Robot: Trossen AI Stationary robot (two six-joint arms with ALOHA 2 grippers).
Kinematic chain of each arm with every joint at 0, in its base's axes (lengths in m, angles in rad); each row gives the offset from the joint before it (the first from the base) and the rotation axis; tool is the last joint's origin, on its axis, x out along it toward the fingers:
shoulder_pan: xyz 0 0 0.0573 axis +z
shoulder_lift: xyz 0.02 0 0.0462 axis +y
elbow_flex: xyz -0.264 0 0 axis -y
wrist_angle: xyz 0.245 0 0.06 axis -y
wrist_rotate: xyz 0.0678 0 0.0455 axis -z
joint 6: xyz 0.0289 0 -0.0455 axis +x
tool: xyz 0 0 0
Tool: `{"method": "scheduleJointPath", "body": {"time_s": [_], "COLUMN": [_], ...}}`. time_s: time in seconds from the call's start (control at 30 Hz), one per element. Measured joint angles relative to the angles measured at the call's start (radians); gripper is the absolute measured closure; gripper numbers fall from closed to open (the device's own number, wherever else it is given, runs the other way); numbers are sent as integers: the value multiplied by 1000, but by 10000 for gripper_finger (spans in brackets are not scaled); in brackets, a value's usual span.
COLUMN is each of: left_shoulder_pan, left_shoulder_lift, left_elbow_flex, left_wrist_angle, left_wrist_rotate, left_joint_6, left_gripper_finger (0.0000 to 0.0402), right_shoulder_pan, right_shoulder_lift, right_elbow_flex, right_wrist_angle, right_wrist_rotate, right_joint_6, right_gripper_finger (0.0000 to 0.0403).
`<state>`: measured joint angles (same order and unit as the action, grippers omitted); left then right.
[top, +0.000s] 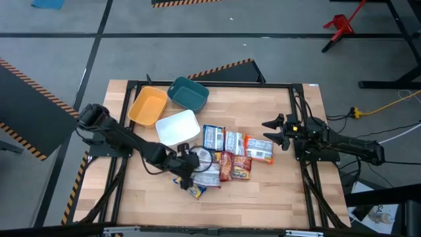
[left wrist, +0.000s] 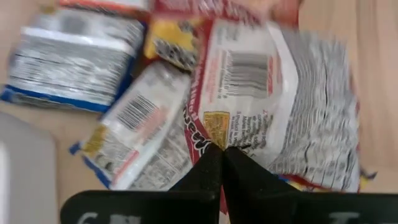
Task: Sort Maruchan noodles
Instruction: Put the bottom left red noodle into the yellow bin
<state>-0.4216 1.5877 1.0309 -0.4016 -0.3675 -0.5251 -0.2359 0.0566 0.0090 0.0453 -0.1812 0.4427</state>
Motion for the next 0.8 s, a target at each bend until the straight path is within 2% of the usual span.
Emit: {"method": "scheduleJointPath", "body": {"time_s": [0.37, 0.57, 0.8], "left_shoulder_pan": [24, 61, 77], "left_shoulder_lift": [-176, -264, -370], "left_elbow_flex": [0, 0, 0], "left_wrist_angle": [-26, -182, -417], "left_wrist_rotate": [-210, -345, -454], "left_joint_6": [-96, -187, -294], "left_gripper_finger": [401, 401, 401], "right_shoulder_pan": [0, 0, 0], "right_shoulder_lift": [0, 0, 0], "right_elbow_flex": [0, 0, 0], "right_wrist_angle": [-2, -2, -2], "right_wrist_rotate": [10, 10, 10], "right_joint_6": [1, 1, 1], "right_gripper_finger": [107, 107, 107]}}
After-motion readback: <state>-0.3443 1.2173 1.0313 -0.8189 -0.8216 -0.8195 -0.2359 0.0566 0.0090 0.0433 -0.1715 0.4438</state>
